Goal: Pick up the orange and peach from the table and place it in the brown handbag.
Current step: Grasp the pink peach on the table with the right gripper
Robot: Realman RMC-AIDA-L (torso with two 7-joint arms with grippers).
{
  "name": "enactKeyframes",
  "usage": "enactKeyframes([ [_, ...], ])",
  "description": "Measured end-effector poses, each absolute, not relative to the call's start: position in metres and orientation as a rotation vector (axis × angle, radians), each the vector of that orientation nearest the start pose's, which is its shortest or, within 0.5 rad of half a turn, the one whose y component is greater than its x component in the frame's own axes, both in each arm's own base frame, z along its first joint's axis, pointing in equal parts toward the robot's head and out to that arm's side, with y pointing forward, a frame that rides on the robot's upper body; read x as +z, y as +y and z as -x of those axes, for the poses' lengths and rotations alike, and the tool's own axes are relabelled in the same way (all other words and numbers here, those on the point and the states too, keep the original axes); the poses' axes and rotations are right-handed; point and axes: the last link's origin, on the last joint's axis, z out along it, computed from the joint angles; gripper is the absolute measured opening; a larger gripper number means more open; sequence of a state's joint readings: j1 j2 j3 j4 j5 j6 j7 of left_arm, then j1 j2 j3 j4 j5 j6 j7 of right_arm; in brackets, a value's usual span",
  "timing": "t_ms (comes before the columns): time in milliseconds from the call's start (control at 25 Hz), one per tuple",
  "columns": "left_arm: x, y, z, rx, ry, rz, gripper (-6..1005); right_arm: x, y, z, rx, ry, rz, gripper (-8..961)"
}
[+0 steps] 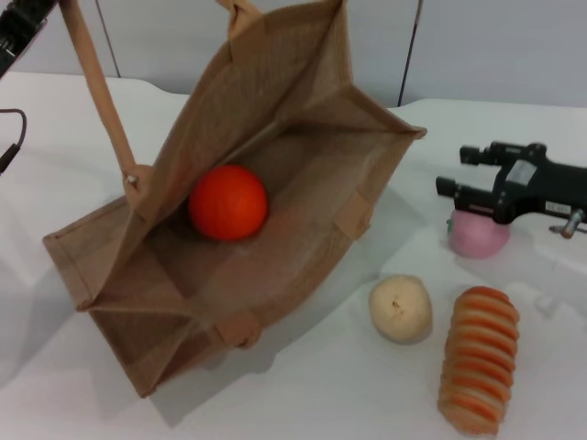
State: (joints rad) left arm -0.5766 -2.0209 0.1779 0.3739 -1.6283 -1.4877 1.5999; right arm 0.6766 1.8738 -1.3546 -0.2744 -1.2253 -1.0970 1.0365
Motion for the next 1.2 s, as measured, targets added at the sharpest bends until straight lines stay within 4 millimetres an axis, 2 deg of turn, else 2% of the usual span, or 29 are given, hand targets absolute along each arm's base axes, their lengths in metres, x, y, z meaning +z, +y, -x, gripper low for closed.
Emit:
enactKeyframes([
  [360, 0.095, 0.373, 0.284, -1.561, -0.99, 1.704, 129, -0.008, 0.406, -0.284, 0.283, 0.496, 2.533, 613],
  [600, 0.095, 0.373, 0.284, -1.558, -0.993, 1.707, 131, -0.004, 0.409, -0.287, 0.259, 0.521, 2.527, 611],
  [920, 0.095, 0.373, 0.284, -1.557, -0.995, 1.709, 135, -0.007, 0.406, -0.292, 0.118, 0.599, 2.601, 608],
  [1200, 0.095, 0.373, 0.284, -1.558, -0.995, 1.709, 138, -0.01, 0.406, -0.289, 0.107, 0.593, 2.612, 606],
])
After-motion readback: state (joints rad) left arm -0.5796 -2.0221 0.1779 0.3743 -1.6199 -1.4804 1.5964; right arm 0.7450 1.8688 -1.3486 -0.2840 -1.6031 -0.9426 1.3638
